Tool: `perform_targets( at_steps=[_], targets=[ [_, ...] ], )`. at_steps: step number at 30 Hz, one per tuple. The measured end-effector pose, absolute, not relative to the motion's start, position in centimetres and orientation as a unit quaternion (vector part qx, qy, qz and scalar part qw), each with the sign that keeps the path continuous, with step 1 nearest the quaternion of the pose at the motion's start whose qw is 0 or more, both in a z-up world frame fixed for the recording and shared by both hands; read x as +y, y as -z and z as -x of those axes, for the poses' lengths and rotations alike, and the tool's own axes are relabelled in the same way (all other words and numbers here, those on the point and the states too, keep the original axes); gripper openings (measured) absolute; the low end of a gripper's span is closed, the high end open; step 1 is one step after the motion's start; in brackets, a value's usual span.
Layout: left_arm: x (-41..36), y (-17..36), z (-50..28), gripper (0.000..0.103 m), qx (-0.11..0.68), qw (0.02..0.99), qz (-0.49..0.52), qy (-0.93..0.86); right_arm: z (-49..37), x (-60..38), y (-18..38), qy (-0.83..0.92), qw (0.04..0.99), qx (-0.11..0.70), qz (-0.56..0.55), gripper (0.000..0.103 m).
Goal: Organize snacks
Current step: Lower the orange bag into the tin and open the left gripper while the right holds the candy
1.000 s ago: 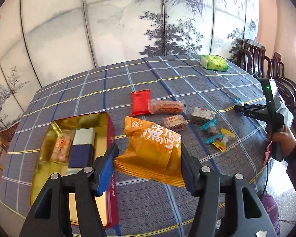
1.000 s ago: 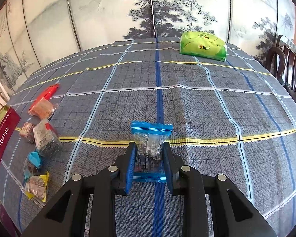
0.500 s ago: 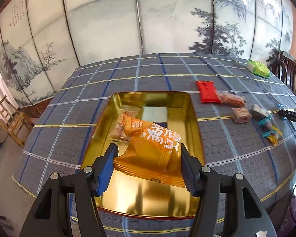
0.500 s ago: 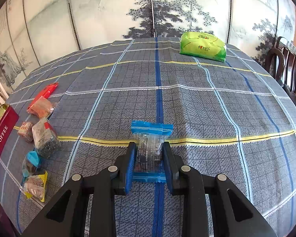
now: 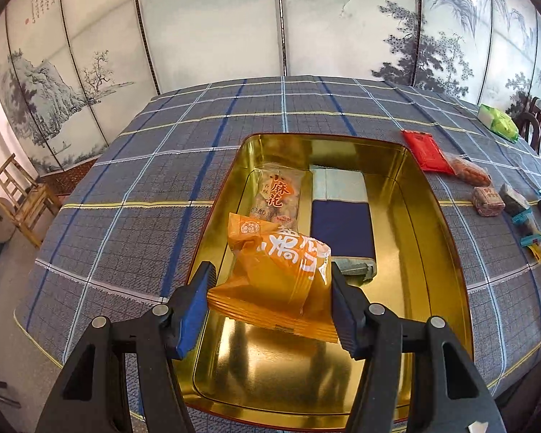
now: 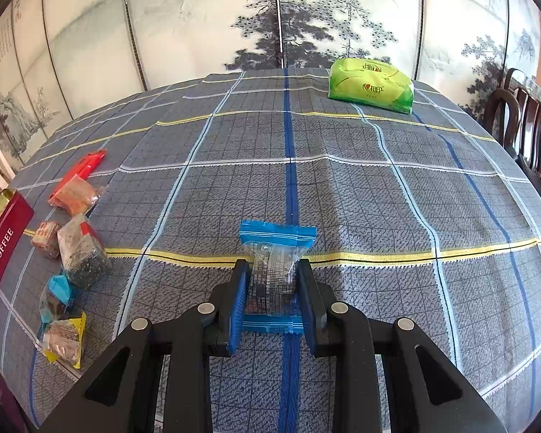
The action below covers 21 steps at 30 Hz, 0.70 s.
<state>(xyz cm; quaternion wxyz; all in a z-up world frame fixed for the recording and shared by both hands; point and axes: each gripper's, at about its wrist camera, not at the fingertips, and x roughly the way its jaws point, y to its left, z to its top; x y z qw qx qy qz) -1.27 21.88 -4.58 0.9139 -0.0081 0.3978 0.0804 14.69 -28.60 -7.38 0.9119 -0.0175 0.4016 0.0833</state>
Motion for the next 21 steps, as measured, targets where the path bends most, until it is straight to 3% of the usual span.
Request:
perform_targets(
  at_steps=[21],
  targets=[
    [22.05, 5.22, 0.52, 0.059, 0.396, 0.913, -0.022, -0.095, -14.65, -28.62, 7.32, -0.082, 0.912, 0.402, 0.021, 0.027]
  ],
)
